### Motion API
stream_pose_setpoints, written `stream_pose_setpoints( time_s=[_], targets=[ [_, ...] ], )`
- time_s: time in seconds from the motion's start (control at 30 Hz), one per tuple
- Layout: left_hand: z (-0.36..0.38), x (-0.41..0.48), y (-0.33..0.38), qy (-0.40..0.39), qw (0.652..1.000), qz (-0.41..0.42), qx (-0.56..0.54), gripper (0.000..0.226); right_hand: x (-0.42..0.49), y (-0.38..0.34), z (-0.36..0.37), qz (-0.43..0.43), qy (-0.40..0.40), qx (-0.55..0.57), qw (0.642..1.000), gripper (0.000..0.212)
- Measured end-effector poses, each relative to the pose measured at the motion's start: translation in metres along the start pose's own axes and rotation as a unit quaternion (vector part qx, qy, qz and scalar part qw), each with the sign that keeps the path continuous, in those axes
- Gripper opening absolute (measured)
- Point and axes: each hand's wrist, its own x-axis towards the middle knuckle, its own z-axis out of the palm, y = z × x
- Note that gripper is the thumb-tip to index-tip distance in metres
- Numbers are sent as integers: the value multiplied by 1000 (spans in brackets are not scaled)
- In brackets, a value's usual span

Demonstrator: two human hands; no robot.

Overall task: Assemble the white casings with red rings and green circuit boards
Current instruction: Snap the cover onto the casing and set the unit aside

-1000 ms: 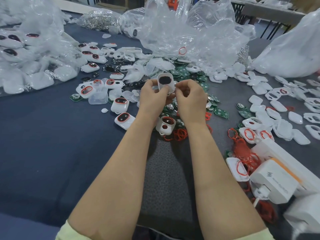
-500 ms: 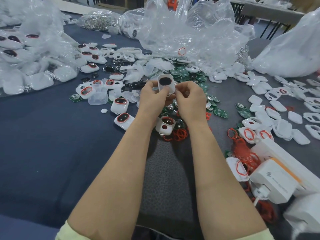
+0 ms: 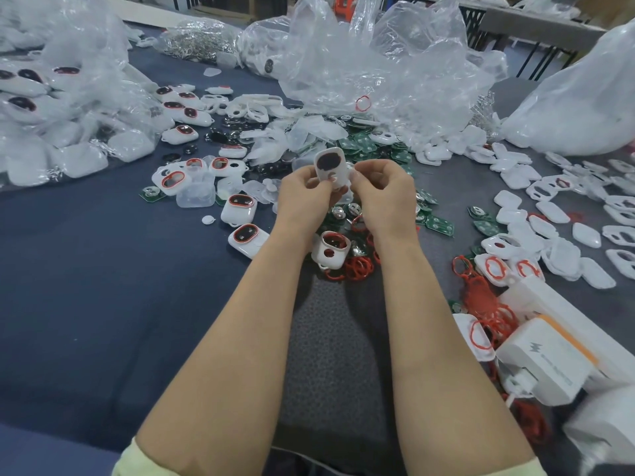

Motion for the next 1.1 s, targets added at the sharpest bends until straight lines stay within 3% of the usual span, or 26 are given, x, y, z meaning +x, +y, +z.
stream_pose_setpoints(
  time_s=[0.23, 0.5, 0.63, 0.83, 1.1],
  targets=[
    [0, 2, -2, 23, 999, 8, 36, 17, -4, -4, 9, -4, 13, -16, 1000, 19],
    [0, 1, -1, 30, 994, 17, 100, 17, -8, -4, 16, 12, 18, -54, 998, 5],
    [1, 0, 0, 21, 996, 11, 86, 14, -9, -6, 16, 12, 23, -38, 999, 5],
    [3, 0, -1, 12, 996, 17, 85, 7, -7, -2, 15, 46, 17, 19, 999, 20],
    [2, 0, -2, 11, 996, 35, 84, 14, -2, 3, 16, 49, 6, 42, 998, 6]
  ],
)
